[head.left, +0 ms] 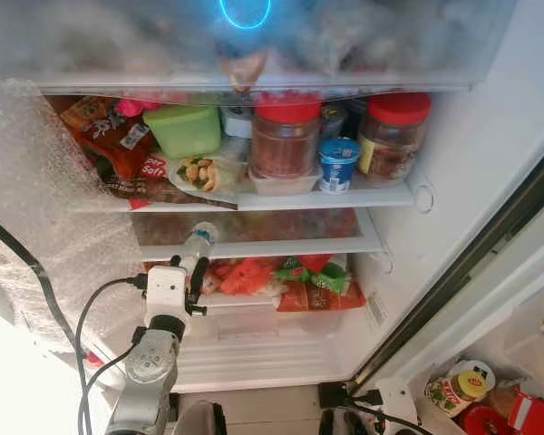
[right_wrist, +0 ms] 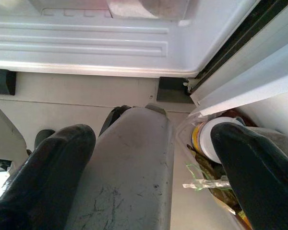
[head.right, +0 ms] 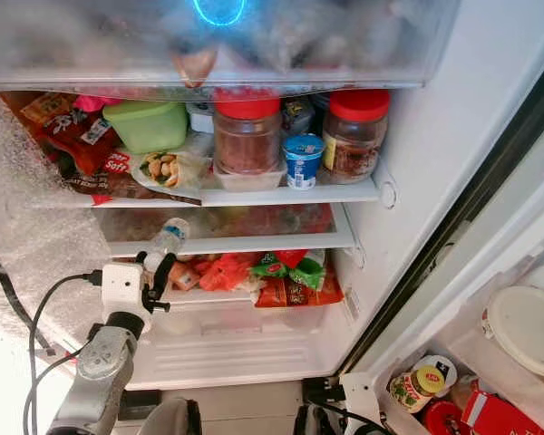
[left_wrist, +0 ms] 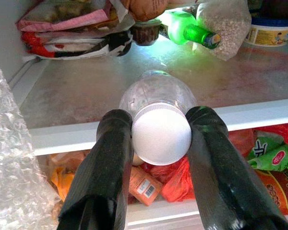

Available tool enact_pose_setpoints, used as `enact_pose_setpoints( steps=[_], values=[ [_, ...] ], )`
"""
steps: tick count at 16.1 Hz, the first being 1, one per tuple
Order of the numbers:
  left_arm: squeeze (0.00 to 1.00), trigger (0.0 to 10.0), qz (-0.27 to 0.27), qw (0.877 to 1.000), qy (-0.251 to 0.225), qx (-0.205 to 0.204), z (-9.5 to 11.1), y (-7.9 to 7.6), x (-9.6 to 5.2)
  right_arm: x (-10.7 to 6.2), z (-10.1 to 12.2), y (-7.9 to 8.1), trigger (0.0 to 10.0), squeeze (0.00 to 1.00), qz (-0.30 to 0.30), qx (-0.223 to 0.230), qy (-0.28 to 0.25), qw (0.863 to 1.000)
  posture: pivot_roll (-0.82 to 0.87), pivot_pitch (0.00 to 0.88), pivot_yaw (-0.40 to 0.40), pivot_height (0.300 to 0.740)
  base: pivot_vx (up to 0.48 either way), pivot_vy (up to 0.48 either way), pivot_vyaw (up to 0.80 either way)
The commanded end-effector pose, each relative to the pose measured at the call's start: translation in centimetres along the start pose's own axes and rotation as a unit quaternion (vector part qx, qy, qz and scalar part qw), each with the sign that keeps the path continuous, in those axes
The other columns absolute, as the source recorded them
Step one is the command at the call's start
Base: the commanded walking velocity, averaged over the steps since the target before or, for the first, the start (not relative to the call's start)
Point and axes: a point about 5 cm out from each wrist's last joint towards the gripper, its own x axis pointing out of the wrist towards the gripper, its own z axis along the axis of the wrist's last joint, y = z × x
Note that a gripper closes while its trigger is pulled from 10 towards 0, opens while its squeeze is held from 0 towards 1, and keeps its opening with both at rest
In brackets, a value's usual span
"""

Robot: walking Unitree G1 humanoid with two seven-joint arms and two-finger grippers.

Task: Restocking fridge

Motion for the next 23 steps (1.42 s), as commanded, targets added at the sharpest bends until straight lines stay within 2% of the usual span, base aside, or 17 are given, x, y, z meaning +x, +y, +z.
enact_pose_setpoints(
  steps=[1,7,10,11,12,15,16,19,20,23],
  values=[
    [0.0,10.0,-0.007,1.0,0.003,0.006,0.2,-0.2,-0.1,-0.4,-2.6,0.4,10.0,0.0,0.001,0.011,0.05,0.999,0.02,0.029,-0.006,0.636,0.0,0.0,0.0],
    [0.0,10.0,-0.015,1.0,0.005,0.012,0.4,-0.6,-0.1,-0.4,-2.6,0.4,10.0,0.0,0.001,0.01,0.05,0.999,0.02,0.036,-0.007,0.636,0.0,0.0,0.0],
    [0.0,10.0,-0.01,1.0,0.022,0.011,0.1,-0.4,0.2,-0.4,-2.6,0.4,10.0,0.0,0.003,0.01,0.051,0.999,0.02,0.04,-0.008,0.636,0.0,0.0,0.0],
    [0.0,10.0,0.005,0.999,0.032,-0.011,0.0,-0.1,0.5,-0.4,-2.6,0.4,10.0,0.0,0.003,0.01,0.051,0.999,0.02,0.049,-0.012,0.636,0.0,0.0,0.0],
    [0.0,10.0,0.015,0.999,0.041,-0.016,-0.1,0.2,0.8,-0.4,-2.6,0.4,10.0,0.0,0.003,0.009,0.051,0.999,0.02,0.051,-0.012,0.636,0.0,0.0,0.0],
    [0.0,10.0,0.044,0.998,0.053,-0.015,0.0,1.4,2.3,-0.4,-2.6,0.4,10.0,0.0,0.004,0.01,0.051,0.999,0.02,0.055,-0.015,0.636,0.0,0.0,0.0],
    [0.0,10.0,0.052,0.997,0.048,-0.012,0.5,2.0,3.4,-0.4,-2.6,0.4,10.0,0.0,0.005,0.009,0.051,0.999,0.02,0.056,-0.013,0.636,0.0,0.0,0.0],
    [0.0,10.0,0.059,0.996,0.066,-0.019,0.4,2.8,5.0,-0.4,-2.6,0.4,10.0,0.0,0.004,0.012,0.05,0.999,0.01,0.06,-0.011,0.636,0.0,0.0,0.0],
    [0.0,10.0,0.061,0.995,0.075,-0.012,0.3,3.2,5.5,-0.4,-2.6,0.4,10.0,0.0,0.003,0.013,0.049,0.999,0.01,0.064,-0.011,0.636,0.0,0.0,0.0],
    [0.0,10.0,0.069,0.991,0.104,-0.044,-0.1,3.8,6.2,-0.5,-2.6,0.4,10.0,0.0,0.003,0.013,0.049,0.999,0.01,0.07,-0.013,0.636,0.0,0.0,0.0]
  ],
)
